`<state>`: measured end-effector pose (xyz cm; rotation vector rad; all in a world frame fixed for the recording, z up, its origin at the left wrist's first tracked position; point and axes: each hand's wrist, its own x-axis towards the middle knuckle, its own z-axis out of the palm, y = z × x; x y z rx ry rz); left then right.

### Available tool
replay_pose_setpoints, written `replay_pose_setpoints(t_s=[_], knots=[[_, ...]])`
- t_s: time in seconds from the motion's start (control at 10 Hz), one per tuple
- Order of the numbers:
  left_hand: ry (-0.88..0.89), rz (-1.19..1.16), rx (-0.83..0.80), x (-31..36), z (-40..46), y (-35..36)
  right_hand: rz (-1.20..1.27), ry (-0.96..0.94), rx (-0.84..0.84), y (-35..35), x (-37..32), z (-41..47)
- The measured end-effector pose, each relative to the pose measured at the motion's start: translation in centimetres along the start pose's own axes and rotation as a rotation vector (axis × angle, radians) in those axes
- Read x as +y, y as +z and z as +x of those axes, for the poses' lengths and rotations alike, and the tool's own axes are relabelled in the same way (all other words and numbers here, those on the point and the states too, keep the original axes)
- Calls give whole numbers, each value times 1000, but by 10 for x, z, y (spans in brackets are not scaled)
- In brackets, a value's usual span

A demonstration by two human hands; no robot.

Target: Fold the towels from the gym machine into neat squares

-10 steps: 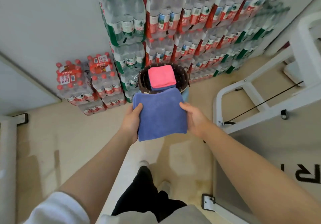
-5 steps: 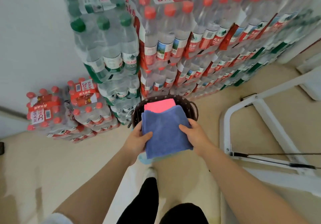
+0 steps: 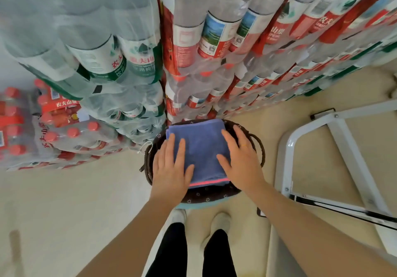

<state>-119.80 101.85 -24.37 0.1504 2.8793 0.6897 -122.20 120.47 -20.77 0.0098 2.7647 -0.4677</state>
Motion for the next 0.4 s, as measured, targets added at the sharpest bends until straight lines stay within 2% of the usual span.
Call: replay_pose_setpoints(t_s=[0.1,0.2,0.3,0.4], knots=[[140,163,-173,-8,-4,12,-126,-161,-171,13,1,-7],[78,226,-381,-10,-5,17,-198,-35,-349,23,3,-10],[103,186,-379,-5,-6,23,-218,50,-391,26,-3,-12],[67,186,-476,2,-6,5,-222,59,-445,12,-10,-19]])
